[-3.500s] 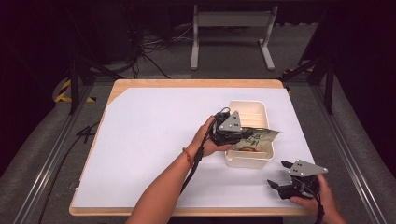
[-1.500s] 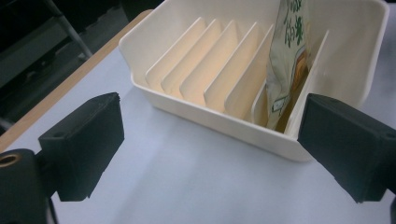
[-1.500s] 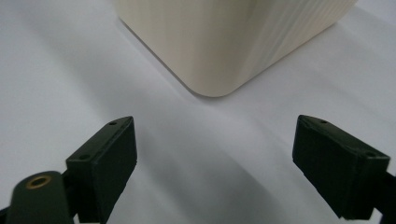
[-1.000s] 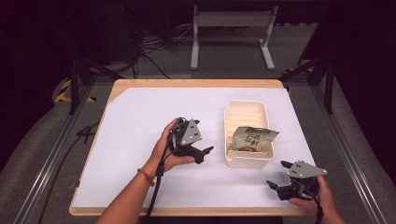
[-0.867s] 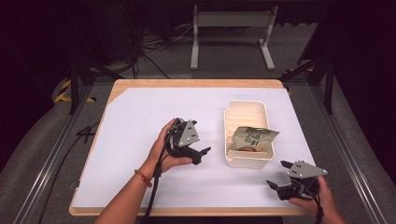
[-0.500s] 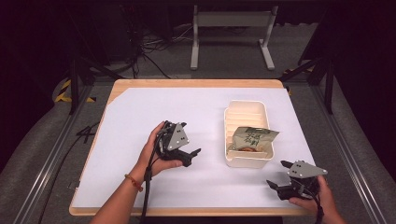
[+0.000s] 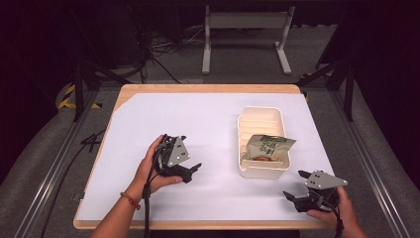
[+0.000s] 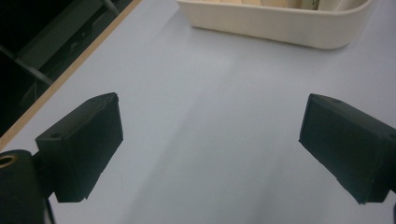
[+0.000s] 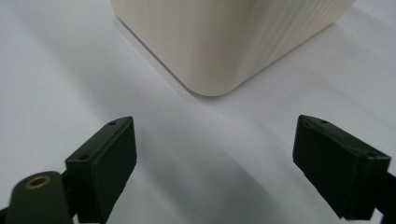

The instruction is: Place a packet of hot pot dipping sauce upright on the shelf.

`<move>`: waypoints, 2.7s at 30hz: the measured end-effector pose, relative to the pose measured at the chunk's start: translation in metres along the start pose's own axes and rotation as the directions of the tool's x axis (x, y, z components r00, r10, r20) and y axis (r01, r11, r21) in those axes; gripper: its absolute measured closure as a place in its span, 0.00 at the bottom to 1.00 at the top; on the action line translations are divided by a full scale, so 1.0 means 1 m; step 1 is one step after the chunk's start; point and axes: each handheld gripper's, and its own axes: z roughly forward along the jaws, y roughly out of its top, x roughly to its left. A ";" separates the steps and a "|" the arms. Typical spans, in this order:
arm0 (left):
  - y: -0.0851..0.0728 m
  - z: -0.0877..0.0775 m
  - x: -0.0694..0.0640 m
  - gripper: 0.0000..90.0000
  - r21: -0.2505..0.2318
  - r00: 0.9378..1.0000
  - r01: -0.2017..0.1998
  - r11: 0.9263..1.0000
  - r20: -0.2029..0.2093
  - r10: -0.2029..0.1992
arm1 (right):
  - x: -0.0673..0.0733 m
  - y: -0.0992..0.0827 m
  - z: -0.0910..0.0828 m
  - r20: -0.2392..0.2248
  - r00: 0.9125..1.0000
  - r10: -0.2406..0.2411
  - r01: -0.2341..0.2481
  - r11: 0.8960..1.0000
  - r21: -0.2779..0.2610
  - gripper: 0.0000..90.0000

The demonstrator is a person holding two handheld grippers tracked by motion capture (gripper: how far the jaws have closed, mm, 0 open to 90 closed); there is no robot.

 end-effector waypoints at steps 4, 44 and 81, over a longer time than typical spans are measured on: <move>-0.010 -0.006 0.002 0.08 0.018 1.000 0.008 1.000 -0.012 -0.008 | 0.000 0.000 0.000 0.001 1.000 0.001 -0.001 1.000 0.000 0.16; -0.098 -0.057 0.016 0.07 0.099 0.988 0.114 0.989 -0.116 -0.102 | 0.001 0.003 0.004 -0.006 1.000 -0.003 0.003 1.000 0.005 0.16; -0.168 -0.117 0.016 0.08 -0.030 0.906 0.401 0.916 -0.133 -0.401 | -0.005 0.002 0.002 0.010 1.000 0.004 -0.004 1.000 0.000 0.16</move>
